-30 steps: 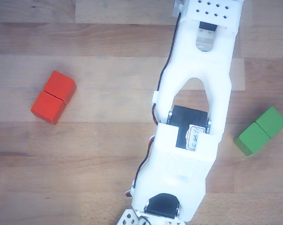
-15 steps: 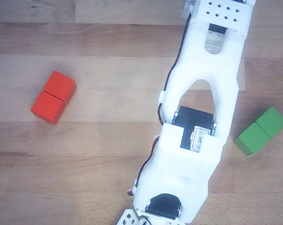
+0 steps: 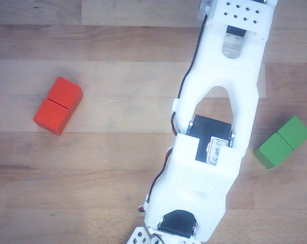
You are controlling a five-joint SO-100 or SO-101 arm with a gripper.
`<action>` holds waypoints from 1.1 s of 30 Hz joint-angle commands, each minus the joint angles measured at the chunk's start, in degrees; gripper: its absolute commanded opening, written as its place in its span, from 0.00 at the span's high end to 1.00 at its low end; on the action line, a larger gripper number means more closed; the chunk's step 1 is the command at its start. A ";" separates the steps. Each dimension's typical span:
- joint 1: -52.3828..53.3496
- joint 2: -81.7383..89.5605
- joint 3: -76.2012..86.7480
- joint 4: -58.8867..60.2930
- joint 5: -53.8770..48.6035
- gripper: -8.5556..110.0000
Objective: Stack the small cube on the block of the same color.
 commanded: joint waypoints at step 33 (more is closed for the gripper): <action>12.13 2.55 -1.23 -0.62 -0.35 0.57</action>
